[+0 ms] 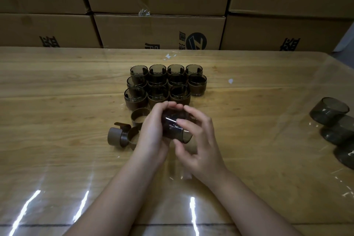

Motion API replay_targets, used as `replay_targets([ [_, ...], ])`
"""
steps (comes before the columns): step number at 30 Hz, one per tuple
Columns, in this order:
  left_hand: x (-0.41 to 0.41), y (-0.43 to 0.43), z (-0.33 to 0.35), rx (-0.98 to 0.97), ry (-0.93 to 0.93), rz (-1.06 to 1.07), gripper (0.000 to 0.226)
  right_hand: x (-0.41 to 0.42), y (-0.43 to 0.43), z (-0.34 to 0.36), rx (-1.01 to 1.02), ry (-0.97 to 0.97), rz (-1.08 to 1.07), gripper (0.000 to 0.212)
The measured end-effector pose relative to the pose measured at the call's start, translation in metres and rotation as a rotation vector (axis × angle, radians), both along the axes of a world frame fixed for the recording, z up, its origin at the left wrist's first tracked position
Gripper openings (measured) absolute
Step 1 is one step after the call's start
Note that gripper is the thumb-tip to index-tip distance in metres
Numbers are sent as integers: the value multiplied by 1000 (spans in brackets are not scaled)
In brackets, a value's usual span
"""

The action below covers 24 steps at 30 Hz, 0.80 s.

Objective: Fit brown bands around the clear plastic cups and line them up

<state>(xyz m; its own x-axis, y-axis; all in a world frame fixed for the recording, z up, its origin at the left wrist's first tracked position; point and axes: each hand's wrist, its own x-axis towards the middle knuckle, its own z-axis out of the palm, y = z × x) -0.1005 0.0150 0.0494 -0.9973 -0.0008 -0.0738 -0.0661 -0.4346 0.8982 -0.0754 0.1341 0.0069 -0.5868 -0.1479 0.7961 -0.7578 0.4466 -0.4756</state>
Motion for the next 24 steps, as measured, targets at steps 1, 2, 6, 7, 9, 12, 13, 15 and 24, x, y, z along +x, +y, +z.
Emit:
replay_targets([
  [1, -2, 0, 3, 51, -49, -41, 26, -1, 0, 0, -15, 22, -17, 41],
  [2, -4, 3, 5, 55, -61, -58, 26, -1, 1, 0, -39, 25, -37, 40],
  [6, 5, 24, -6, -209, 109, 65, 19, -6, 5, -3, -120, -85, -126, 38],
  [7, 10, 28, -9, -235, 149, 99, 17, -6, 5, -4, -133, -124, -146, 37],
  [9, 15, 33, -15, -314, 233, 142, 13, -7, 5, -4, -181, -223, -166, 32],
  [12, 16, 36, -20, -498, 475, 227, 6, -9, 2, -4, -296, -434, -133, 23],
  [13, 16, 35, -22, -568, 566, 244, 8, -9, 1, -5, -355, -508, -96, 25],
  [15, 15, 32, -28, -672, 678, 260, 17, -10, 0, -9, -435, -599, -34, 30],
  [24, 8, 23, -25, -338, 345, 148, 14, -8, -1, -8, -317, -435, -25, 33],
])
